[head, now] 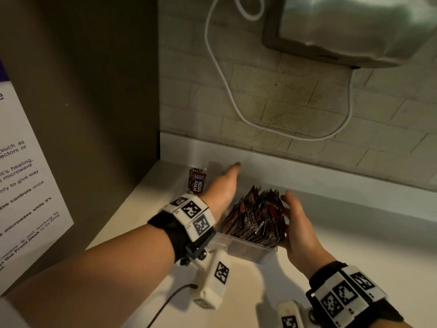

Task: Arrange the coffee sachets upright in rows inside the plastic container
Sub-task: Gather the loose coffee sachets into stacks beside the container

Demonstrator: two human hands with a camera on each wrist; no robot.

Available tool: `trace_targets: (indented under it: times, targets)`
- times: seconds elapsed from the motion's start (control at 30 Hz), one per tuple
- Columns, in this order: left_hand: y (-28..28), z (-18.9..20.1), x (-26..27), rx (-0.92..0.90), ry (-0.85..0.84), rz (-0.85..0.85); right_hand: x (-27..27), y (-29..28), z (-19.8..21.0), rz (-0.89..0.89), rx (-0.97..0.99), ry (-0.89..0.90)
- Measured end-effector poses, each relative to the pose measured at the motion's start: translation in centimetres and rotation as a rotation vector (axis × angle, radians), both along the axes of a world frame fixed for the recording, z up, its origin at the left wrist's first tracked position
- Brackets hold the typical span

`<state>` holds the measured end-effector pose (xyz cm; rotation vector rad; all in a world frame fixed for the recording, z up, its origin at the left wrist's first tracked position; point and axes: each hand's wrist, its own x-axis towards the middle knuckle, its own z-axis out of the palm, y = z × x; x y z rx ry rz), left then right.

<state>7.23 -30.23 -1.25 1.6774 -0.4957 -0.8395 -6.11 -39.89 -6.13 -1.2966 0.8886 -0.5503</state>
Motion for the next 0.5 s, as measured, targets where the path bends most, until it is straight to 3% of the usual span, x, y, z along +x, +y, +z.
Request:
trace_targets:
  times: [0.1, 0.17, 0.23, 0.3, 0.37, 0.5]
  targets:
    - [1.1, 0.1, 3.6, -0.058, -0.329, 0.278, -0.2, -0.1, 0.3, -0.032, -0.007, -0.003]
    - [1.8, -0.2, 6.4, 0.091, -0.437, 0.348, -0.2, 0.0, 0.3, -0.048, -0.017, -0.008]
    - [2.2, -0.5, 8.4, 0.318, -0.498, 0.276, -0.2, 0.0, 0.3, -0.051, -0.016, -0.015]
    - [2.3, -1.2, 9.2, 0.476, -0.551, 0.091, -0.1, 0.1, 0.2, -0.047, -0.007, -0.017]
    - [2.2, -1.8, 9.4, 0.523, -0.624, -0.001, -0.1, 0.2, 0.3, -0.042, -0.008, -0.015]
    - [2.2, -2.0, 9.0, 0.497, -0.689, -0.010, -0.4, 0.1, 0.5, -0.037, -0.019, -0.010]
